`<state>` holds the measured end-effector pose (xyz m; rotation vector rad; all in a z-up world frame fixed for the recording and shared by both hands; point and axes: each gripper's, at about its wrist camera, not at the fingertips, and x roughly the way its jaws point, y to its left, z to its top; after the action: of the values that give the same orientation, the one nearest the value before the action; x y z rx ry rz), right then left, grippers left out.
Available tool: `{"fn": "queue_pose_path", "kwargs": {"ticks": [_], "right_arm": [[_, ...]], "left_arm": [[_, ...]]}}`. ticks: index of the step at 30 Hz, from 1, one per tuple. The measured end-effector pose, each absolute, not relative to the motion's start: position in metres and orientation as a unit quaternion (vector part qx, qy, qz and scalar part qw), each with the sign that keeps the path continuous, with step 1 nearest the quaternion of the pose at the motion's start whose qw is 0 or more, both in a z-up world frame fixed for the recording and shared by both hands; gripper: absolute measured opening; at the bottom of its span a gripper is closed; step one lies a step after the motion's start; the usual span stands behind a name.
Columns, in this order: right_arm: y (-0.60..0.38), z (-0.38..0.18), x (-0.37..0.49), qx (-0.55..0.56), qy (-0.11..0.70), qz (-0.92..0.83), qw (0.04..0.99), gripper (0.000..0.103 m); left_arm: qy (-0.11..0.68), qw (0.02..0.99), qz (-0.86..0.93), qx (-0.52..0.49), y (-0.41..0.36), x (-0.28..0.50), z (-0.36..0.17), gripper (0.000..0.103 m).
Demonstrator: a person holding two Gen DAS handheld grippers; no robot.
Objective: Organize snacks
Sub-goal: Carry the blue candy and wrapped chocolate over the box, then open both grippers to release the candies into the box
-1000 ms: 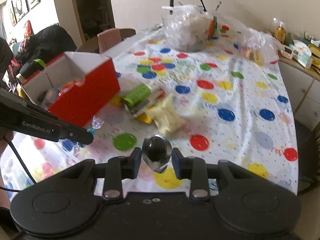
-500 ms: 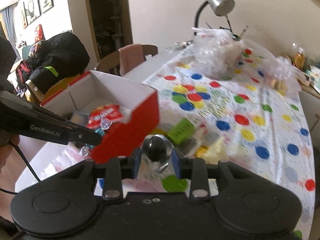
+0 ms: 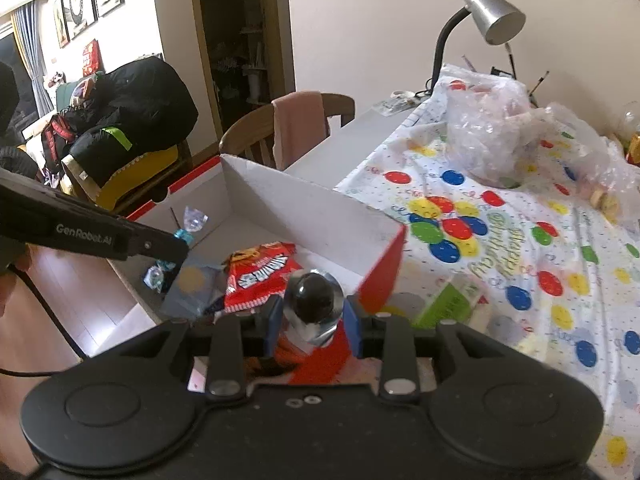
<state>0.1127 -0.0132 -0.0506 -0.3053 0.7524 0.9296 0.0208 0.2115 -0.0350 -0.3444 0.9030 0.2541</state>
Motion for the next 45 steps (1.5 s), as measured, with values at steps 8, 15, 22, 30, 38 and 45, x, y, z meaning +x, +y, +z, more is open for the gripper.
{"fn": "queue_pose_path", "kwargs": {"ticks": [8, 15, 22, 30, 38, 45], "right_arm": [[0.032, -0.069, 0.12, -0.152, 0.383, 0.424, 0.807, 0.032], [0.057, -0.093, 0.123, -0.168, 0.409, 0.412, 0.797, 0.032], [0.074, -0.107, 0.125, -0.175, 0.429, 0.408, 0.787, 0.032], [0.079, -0.117, 0.124, -0.179, 0.446, 0.408, 0.776, 0.033], [0.078, -0.116, 0.119, -0.176, 0.446, 0.407, 0.777, 0.035], [0.066, -0.105, 0.118, -0.152, 0.443, 0.408, 0.784, 0.039]], "left_arm": [[0.461, 0.865, 0.136, -0.145, 0.247, 0.032, -0.053, 0.011], [0.491, 0.85, 0.143, -0.128, 0.258, 0.048, -0.073, 0.011], [0.531, 0.827, 0.138, -0.12, 0.263, 0.064, -0.095, 0.011], [0.555, 0.813, 0.133, -0.111, 0.258, 0.067, -0.115, 0.011], [0.545, 0.819, 0.137, -0.117, 0.257, 0.06, -0.113, 0.012], [0.524, 0.831, 0.135, -0.131, 0.253, 0.047, -0.1, 0.018]]}}
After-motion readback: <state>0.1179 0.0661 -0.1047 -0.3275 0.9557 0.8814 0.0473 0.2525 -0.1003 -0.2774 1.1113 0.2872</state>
